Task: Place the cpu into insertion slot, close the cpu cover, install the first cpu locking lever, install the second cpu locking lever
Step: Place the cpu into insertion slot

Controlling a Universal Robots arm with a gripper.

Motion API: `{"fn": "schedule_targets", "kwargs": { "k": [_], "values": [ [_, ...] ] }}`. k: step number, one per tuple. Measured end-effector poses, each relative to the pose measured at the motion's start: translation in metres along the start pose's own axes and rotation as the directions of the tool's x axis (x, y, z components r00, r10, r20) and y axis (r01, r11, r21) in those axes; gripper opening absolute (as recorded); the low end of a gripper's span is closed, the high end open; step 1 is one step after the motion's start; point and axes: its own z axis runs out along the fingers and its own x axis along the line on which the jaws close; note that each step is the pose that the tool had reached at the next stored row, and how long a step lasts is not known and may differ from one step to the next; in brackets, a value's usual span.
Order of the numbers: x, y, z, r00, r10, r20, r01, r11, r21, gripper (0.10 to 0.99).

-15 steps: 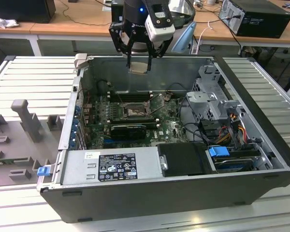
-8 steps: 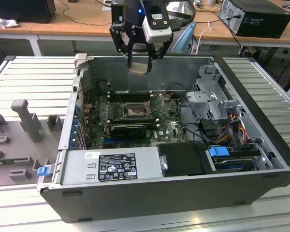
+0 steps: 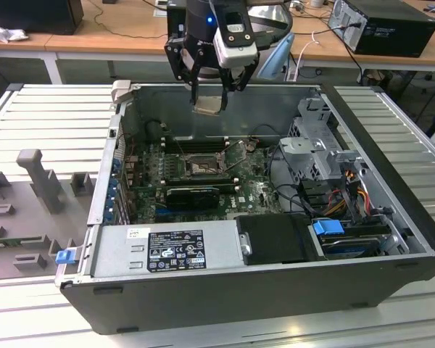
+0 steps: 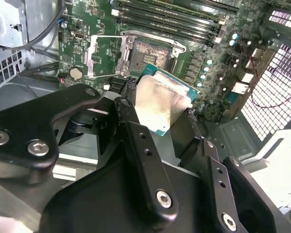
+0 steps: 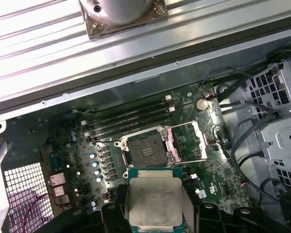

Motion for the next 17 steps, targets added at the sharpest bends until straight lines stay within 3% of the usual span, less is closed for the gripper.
{"fn": "schedule_targets", "kwargs": {
  "k": [17],
  "values": [
    [0.0, -0.0001, 0.0015, 0.9978, 0.065, 0.0062, -0.065, 0.9979, 0.001, 0.529]
  ]
}}
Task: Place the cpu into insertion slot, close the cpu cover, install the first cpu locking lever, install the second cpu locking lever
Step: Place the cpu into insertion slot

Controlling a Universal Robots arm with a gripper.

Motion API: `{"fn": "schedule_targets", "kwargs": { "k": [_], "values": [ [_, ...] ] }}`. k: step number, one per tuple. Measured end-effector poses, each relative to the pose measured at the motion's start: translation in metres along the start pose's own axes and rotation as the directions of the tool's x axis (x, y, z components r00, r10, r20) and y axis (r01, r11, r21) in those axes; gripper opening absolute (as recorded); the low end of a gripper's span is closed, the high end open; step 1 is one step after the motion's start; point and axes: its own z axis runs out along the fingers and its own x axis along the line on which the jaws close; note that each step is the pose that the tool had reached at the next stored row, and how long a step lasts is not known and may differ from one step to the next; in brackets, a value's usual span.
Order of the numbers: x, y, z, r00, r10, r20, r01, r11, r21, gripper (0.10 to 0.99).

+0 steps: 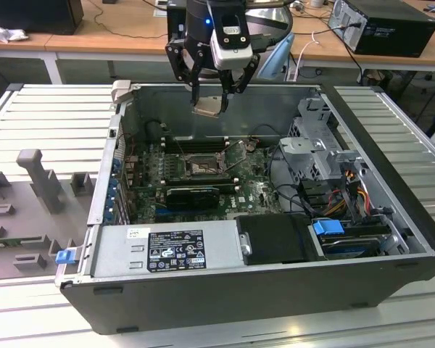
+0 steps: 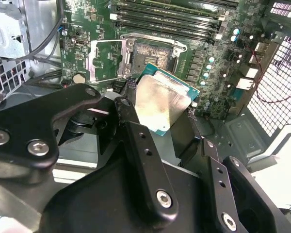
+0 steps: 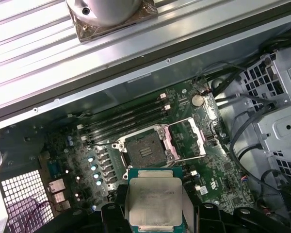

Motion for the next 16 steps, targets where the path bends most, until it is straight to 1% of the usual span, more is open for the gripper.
{"fn": "schedule_targets", "kwargs": {
  "k": [13, 14, 15, 16],
  "values": [
    [0.0001, -0.0002, 0.0018, 0.9992, 0.04, 0.0035, -0.04, 0.9992, 0.0, 0.529],
    [0.0001, -0.0002, 0.0019, 0.9987, 0.051, 0.0044, -0.051, 0.9987, -0.001, 0.529],
    [0.0001, -0.0002, 0.0021, 0.997, 0.077, 0.0065, -0.077, 0.9971, -0.001, 0.529],
    [0.0001, -0.0002, 0.0022, 0.9958, 0.091, 0.0077, -0.091, 0.9958, -0.001, 0.529]
  ]
}}
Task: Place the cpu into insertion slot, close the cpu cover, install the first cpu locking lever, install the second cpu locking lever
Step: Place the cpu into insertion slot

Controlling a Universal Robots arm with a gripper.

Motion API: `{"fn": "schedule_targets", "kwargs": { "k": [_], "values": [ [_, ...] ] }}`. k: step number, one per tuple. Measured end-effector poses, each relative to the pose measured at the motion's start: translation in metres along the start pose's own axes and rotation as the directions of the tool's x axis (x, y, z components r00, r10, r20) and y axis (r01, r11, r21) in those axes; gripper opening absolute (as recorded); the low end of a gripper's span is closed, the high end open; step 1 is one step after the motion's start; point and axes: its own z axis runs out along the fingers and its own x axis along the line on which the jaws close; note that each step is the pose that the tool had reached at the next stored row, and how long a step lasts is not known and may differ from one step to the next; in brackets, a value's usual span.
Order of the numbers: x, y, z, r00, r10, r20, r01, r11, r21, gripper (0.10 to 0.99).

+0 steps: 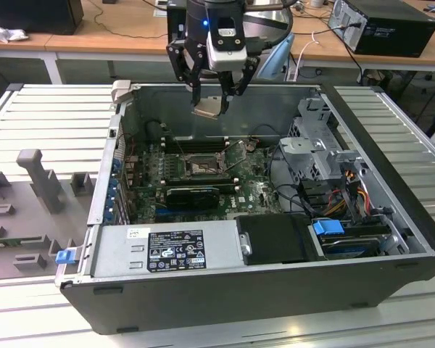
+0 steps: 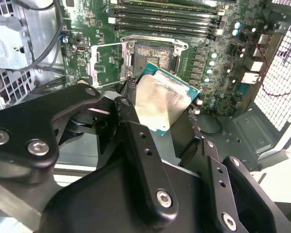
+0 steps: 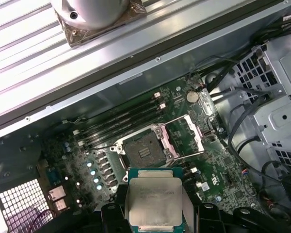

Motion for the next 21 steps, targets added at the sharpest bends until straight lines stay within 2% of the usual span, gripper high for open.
{"fn": "schedule_targets", "kwargs": {
  "k": [6, 10, 14, 16, 17, 19, 21],
  "values": [
    [-0.0001, -0.0002, 0.0014, 0.9973, 0.073, 0.0061, -0.073, 0.9973, -0.001, 0.529],
    [-0.0003, -0.0008, 0.0039, 0.9933, 0.115, 0.01, -0.115, 0.9933, -0.001, 0.529],
    [-0.0003, -0.001, 0.0056, 0.979, 0.203, 0.0172, -0.203, 0.9792, -0.004, 0.529],
    [-0.0004, -0.0011, 0.0065, 0.9642, 0.264, 0.022, -0.264, 0.9645, -0.006, 0.529],
    [-0.0004, -0.0011, 0.0067, 0.9599, 0.279, 0.0231, -0.279, 0.9602, -0.006, 0.529],
    [-0.0004, -0.0011, 0.0073, 0.9441, 0.329, 0.0269, -0.328, 0.9445, -0.009, 0.529],
    [-0.0004, -0.0011, 0.0076, 0.9338, 0.357, 0.029, -0.356, 0.9343, -0.01, 0.529]
  ]
}}
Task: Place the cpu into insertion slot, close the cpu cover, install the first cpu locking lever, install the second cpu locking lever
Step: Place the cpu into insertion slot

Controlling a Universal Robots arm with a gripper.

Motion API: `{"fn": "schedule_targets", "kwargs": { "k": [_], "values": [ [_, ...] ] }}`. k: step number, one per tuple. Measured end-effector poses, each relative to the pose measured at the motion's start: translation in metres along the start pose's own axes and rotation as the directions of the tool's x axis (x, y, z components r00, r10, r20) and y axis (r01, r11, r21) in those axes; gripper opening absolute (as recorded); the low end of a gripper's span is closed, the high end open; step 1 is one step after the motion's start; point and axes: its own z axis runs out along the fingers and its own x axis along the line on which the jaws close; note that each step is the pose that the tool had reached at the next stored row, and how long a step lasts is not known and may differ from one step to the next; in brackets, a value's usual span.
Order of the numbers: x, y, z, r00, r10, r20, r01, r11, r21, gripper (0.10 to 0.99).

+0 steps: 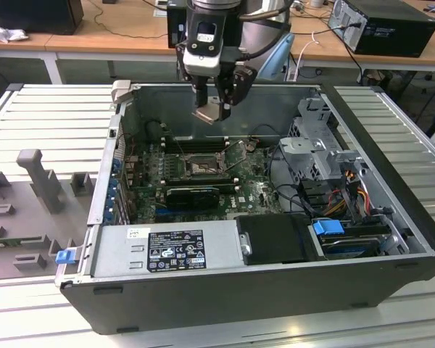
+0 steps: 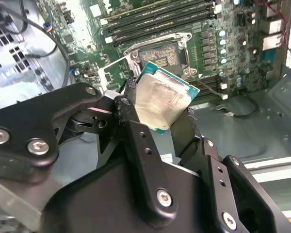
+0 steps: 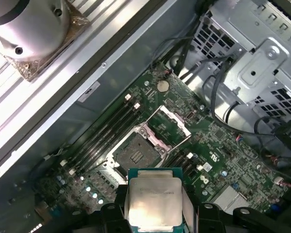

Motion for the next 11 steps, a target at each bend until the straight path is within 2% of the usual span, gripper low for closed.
{"fn": "schedule_targets", "kwargs": {
  "k": [5, 11],
  "values": [
    [0.0, -0.0001, 0.0012, 0.9935, 0.113, 0.009, -0.113, 0.9936, -0.002, 0.529],
    [0.0, -0.0001, 0.002, 0.9874, 0.158, 0.0125, -0.158, 0.9875, -0.003, 0.529]
  ]
}}
